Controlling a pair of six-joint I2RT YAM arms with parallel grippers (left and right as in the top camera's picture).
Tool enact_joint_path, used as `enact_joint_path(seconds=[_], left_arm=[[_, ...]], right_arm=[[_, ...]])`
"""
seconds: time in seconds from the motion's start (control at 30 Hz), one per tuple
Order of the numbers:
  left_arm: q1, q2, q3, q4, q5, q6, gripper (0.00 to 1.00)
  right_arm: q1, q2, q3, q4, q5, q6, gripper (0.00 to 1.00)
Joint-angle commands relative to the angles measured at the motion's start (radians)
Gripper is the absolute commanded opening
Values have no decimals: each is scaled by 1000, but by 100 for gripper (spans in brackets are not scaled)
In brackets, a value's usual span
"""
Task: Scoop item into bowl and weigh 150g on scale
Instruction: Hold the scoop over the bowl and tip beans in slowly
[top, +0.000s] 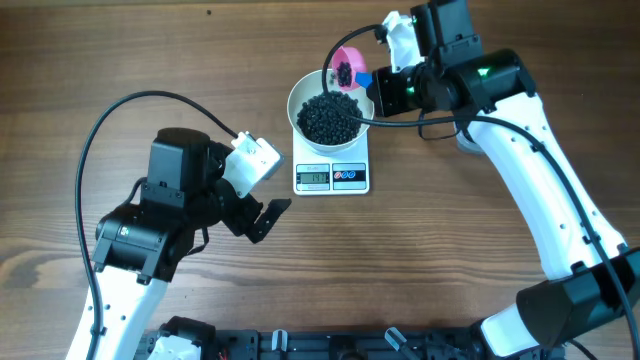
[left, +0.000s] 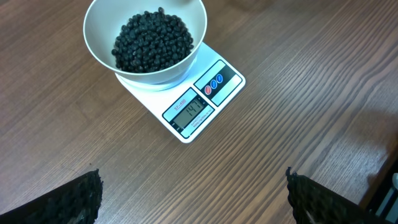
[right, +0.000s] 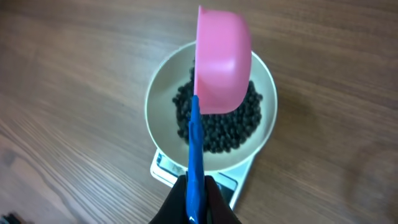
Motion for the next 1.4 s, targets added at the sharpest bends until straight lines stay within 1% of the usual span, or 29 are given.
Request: enact_joint_path(seconds=[0.0, 0.03, 0.23, 0.87, 0.93, 1.0, 1.1, 1.23, 1.33, 1.37], left_arm=[[7, -2, 16, 2, 9, -6, 100], [7, -2, 16, 2, 9, -6, 100], [7, -2, 16, 2, 9, -6, 100], [7, -2, 16, 2, 9, -6, 100], [7, -2, 16, 2, 9, -6, 100], [7, -2, 16, 2, 9, -6, 100], [7, -2, 16, 2, 9, -6, 100], [7, -2, 16, 2, 9, -6, 100], [7, -2, 16, 2, 9, -6, 100], [7, -2, 16, 2, 9, -6, 100]], right_arm=[[2, -23, 2, 22, -16, 12, 4], [2, -23, 2, 16, -15, -13, 5], [-5, -24, 2, 24, -22, 18, 4], [-5, -24, 2, 24, -22, 26, 4], [-5, -24, 2, 24, -23, 44, 4], [-6, -24, 2, 29, -76, 41, 4], [-6, -24, 2, 9, -24, 46, 4], [-6, -24, 2, 10, -44, 48, 4], [-6, -24, 2, -3, 8, 46, 4], [-9, -24, 2, 7, -27, 68, 4]])
